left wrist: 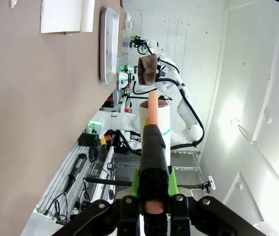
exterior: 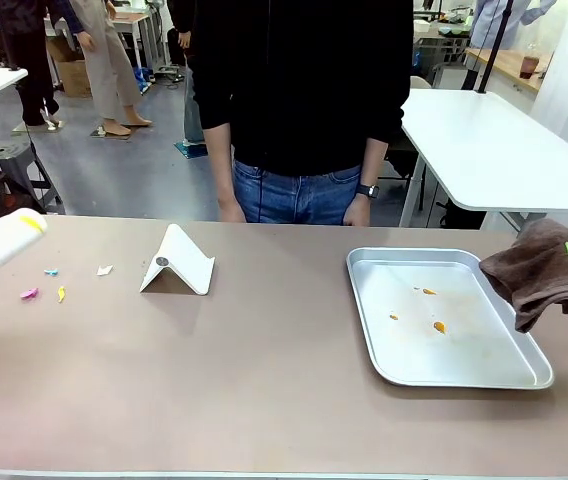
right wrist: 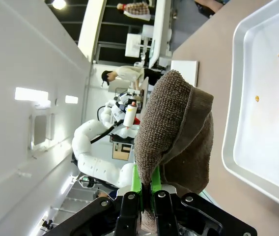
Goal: Clean the surface of the table.
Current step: If a person points to the right, clean the right side of the table with your right hand, and if they point to the left, clean the left side with your left hand.
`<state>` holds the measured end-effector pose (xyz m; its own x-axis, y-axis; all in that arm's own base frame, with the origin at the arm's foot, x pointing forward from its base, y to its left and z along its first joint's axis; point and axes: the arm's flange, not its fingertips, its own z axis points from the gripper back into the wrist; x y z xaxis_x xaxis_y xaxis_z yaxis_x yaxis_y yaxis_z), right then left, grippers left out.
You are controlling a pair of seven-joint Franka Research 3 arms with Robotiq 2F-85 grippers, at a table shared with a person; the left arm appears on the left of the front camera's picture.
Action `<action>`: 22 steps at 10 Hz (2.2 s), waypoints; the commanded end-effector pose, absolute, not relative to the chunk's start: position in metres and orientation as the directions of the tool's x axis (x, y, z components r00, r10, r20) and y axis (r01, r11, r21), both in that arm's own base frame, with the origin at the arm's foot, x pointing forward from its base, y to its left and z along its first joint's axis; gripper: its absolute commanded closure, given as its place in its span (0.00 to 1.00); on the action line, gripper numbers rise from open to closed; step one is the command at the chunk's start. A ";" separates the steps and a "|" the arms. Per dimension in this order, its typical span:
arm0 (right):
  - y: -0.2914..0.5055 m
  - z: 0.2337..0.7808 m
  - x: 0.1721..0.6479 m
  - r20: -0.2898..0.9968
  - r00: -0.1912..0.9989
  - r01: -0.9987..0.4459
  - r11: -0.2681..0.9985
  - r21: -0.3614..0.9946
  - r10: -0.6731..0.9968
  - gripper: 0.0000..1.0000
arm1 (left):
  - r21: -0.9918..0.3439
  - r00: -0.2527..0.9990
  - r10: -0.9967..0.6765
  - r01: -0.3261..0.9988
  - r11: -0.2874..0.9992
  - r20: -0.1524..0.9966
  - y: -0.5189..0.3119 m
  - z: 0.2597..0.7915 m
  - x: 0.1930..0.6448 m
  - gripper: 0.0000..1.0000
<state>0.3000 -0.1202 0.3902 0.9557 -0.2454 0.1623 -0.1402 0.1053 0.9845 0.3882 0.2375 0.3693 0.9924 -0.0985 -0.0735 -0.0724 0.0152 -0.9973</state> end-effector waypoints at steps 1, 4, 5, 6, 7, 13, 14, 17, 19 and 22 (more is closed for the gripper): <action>-0.121 0.392 0.299 0.148 0.958 -0.128 0.094 0.987 -0.246 1.00 | -0.998 0.992 -0.109 -0.059 0.010 -0.060 0.242 0.376 0.382 1.00; -0.121 0.392 0.299 0.148 0.958 -0.128 0.094 0.987 -0.246 1.00 | -0.998 0.992 -0.109 -0.059 0.010 -0.060 0.242 0.376 0.382 1.00; -0.121 0.392 0.299 0.148 0.958 -0.128 0.094 0.987 -0.246 1.00 | -0.998 0.992 -0.109 -0.059 0.010 -0.060 0.242 0.376 0.382 1.00; -0.121 0.392 0.299 0.148 0.958 -0.128 0.094 0.987 -0.246 1.00 | -0.998 0.992 -0.109 -0.059 0.010 -0.060 0.242 0.376 0.382 1.00; -0.121 0.392 0.299 0.148 0.958 -0.128 0.094 0.987 -0.246 1.00 | -0.998 0.992 -0.109 -0.059 0.010 -0.060 0.242 0.376 0.382 1.00; -0.121 0.392 0.299 0.148 0.958 -0.128 0.094 0.987 -0.246 1.00 | -0.998 0.992 -0.109 -0.059 0.010 -0.060 0.242 0.376 0.382 1.00; -0.121 0.392 0.299 0.148 0.958 -0.128 0.094 0.987 -0.246 1.00 | -0.998 0.992 -0.109 -0.059 0.010 -0.060 0.242 0.376 0.382 1.00; -0.106 0.396 0.304 0.179 0.967 -0.145 0.190 0.971 -0.181 0.92 | -0.998 0.992 -0.109 -0.059 0.010 -0.060 0.242 0.376 0.382 1.00; -0.081 0.402 0.317 0.187 0.976 -0.130 0.385 0.914 -0.113 0.92 | -0.998 0.992 -0.109 -0.059 0.010 -0.060 0.242 0.376 0.382 1.00; -0.039 0.408 0.352 0.163 0.986 -0.087 0.743 0.664 -0.030 0.92 | -0.998 0.992 -0.109 -0.059 0.010 -0.060 0.242 0.376 0.382 1.00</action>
<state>0.3449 -0.0544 0.4042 0.9712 -0.0734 0.2266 -0.1277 0.6427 0.7554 0.3885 0.2368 0.3683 0.9923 -0.0994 -0.0737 -0.0724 0.0167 -0.9972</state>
